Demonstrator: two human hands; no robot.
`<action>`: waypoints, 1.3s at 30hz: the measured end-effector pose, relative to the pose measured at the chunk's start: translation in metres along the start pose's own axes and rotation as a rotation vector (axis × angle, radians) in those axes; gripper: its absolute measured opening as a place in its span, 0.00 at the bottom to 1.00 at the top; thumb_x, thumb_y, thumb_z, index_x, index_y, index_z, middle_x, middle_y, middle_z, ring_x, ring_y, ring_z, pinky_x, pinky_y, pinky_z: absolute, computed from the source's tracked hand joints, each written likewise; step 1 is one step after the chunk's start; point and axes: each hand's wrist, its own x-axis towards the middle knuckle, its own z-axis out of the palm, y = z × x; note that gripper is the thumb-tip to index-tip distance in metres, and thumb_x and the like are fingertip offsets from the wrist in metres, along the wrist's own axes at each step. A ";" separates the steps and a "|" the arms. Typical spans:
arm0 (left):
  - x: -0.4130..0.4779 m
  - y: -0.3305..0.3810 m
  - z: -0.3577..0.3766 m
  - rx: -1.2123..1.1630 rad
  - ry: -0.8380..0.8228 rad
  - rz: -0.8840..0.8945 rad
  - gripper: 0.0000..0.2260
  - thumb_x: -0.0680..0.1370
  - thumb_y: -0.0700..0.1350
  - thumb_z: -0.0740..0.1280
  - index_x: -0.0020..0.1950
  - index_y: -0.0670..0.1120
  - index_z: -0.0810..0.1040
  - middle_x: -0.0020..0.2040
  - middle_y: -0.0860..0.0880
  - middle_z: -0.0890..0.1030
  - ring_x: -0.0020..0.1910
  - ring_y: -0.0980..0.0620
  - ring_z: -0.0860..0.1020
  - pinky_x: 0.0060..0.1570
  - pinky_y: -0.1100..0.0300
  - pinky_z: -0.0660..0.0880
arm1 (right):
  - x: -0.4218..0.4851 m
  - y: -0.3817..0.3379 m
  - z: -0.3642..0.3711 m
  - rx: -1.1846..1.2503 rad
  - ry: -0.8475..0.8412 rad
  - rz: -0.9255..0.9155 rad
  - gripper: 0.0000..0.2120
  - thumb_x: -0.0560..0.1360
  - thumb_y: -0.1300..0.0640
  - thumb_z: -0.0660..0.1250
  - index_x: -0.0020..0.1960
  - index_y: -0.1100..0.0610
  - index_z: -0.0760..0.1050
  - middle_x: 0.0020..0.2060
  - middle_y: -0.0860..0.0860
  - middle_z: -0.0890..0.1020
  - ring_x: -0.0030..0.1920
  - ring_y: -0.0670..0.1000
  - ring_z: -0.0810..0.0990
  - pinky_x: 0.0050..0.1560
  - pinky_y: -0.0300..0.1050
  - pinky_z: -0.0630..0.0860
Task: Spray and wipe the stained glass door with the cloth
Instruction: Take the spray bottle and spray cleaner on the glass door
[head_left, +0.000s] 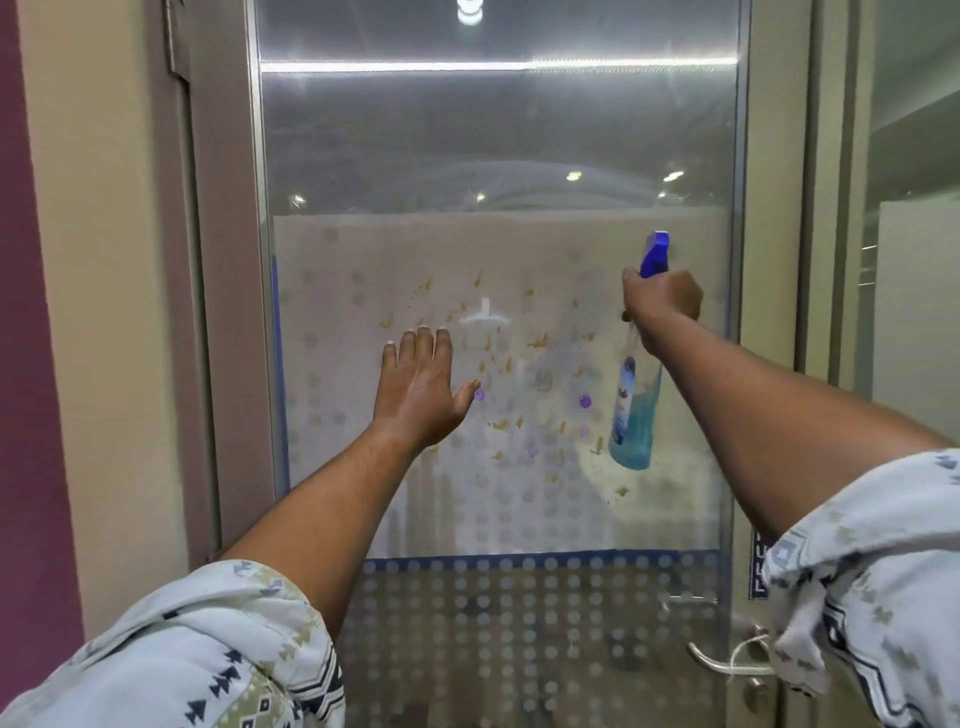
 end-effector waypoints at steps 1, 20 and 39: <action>-0.001 0.002 0.000 0.002 0.000 0.005 0.37 0.82 0.65 0.55 0.82 0.41 0.56 0.79 0.40 0.63 0.78 0.39 0.62 0.78 0.41 0.59 | 0.003 0.006 -0.006 0.007 0.005 0.012 0.16 0.75 0.45 0.69 0.52 0.58 0.77 0.35 0.49 0.80 0.34 0.49 0.80 0.39 0.43 0.74; -0.030 -0.022 0.003 -0.010 -0.028 -0.098 0.37 0.82 0.64 0.55 0.82 0.42 0.57 0.80 0.39 0.64 0.79 0.39 0.62 0.79 0.40 0.59 | -0.133 -0.035 0.108 -0.096 -0.596 -0.189 0.13 0.76 0.46 0.70 0.41 0.54 0.74 0.32 0.51 0.84 0.37 0.51 0.87 0.42 0.47 0.81; -0.083 0.044 0.041 -0.035 -0.182 -0.021 0.36 0.82 0.64 0.55 0.82 0.40 0.57 0.78 0.39 0.65 0.77 0.39 0.64 0.77 0.40 0.60 | -0.083 0.147 0.002 -0.079 -0.224 0.252 0.17 0.77 0.48 0.66 0.55 0.60 0.79 0.48 0.58 0.86 0.46 0.58 0.85 0.42 0.44 0.76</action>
